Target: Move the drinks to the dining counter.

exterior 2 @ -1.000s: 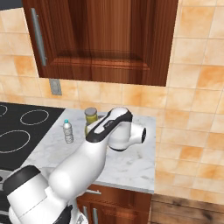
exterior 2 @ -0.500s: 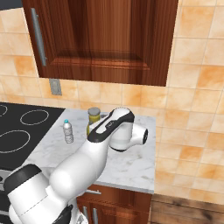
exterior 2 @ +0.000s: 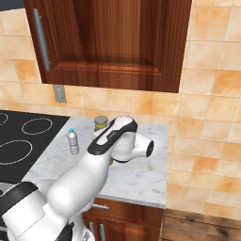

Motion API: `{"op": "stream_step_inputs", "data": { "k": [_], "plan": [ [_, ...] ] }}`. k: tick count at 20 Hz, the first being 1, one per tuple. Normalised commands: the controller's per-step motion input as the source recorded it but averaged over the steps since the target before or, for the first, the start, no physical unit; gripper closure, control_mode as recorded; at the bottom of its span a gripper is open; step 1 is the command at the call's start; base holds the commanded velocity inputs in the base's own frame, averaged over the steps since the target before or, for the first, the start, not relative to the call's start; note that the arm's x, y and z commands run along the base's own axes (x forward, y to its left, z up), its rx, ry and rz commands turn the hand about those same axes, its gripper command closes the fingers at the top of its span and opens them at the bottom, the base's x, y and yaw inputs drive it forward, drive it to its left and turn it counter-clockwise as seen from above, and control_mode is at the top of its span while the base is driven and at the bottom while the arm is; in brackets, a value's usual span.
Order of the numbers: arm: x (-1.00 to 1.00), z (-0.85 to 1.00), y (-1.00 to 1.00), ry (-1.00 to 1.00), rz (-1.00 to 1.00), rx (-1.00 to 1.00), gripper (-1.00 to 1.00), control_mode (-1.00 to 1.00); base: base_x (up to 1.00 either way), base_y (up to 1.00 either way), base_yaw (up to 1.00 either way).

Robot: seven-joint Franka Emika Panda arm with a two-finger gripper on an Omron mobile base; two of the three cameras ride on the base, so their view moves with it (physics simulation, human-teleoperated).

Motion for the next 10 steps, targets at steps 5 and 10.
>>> {"op": "stream_step_inputs", "data": {
  "k": [5,10],
  "plan": [
    [0.0,0.03,0.14,0.0,0.0,-0.03,-1.0,-1.0,0.0,0.0,0.0],
    [0.0,0.18,0.01,0.0,0.0,-0.01,-1.0,-1.0,0.0,0.0,0.0]
  ]
}}
